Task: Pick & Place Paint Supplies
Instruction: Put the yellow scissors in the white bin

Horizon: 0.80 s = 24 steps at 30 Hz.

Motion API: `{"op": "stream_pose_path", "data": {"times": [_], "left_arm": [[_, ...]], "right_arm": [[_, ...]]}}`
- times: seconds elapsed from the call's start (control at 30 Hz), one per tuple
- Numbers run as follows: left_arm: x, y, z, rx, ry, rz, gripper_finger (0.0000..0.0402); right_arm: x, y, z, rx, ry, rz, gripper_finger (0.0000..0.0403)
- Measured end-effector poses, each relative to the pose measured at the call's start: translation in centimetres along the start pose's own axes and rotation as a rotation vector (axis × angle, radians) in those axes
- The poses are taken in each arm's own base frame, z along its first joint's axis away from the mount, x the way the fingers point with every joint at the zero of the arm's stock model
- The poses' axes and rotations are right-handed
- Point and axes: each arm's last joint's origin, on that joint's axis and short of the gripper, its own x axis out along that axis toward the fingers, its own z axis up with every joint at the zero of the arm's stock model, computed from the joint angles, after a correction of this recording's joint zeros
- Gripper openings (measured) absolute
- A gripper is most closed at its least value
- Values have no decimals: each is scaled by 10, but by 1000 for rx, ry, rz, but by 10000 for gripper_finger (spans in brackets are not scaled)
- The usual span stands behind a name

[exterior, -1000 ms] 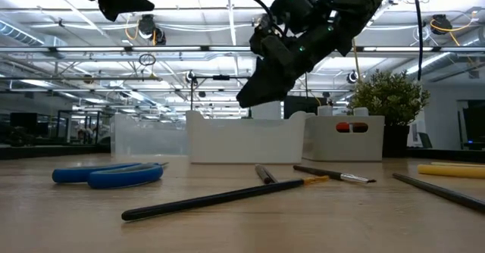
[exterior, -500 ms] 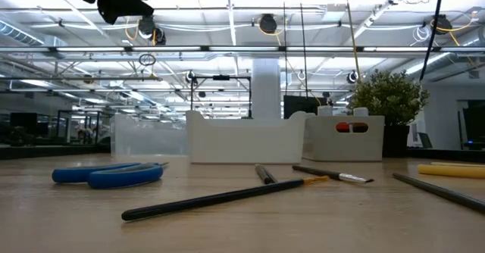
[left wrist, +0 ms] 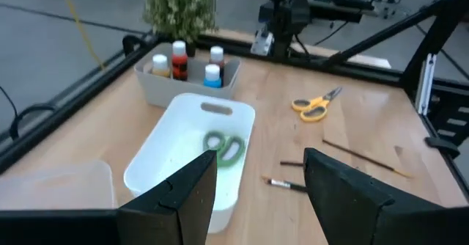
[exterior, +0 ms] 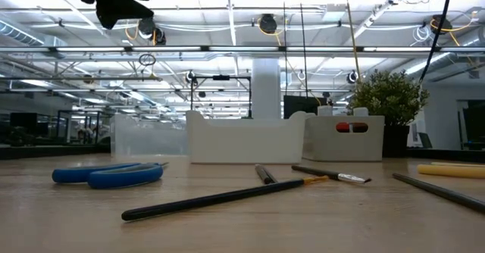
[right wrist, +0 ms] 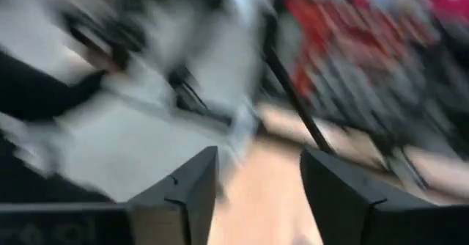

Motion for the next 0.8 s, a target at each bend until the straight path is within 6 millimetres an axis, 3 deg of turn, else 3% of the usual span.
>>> {"op": "stream_pose_path", "data": {"times": [0.17,0.4,0.67,0.8], "left_arm": [[3,-3,-2,3,18,-8,214],[20,-8,-11,20,90,6,214],[42,-14,-17,45,101,19,214],[45,-16,-16,71,84,14,214]], "right_arm": [[-17,10,-36,117,375,-255,227],[-43,4,-111,331,691,-490,242],[-62,-25,-203,549,959,-623,222],[-70,-40,-231,599,1005,-656,210]]}}
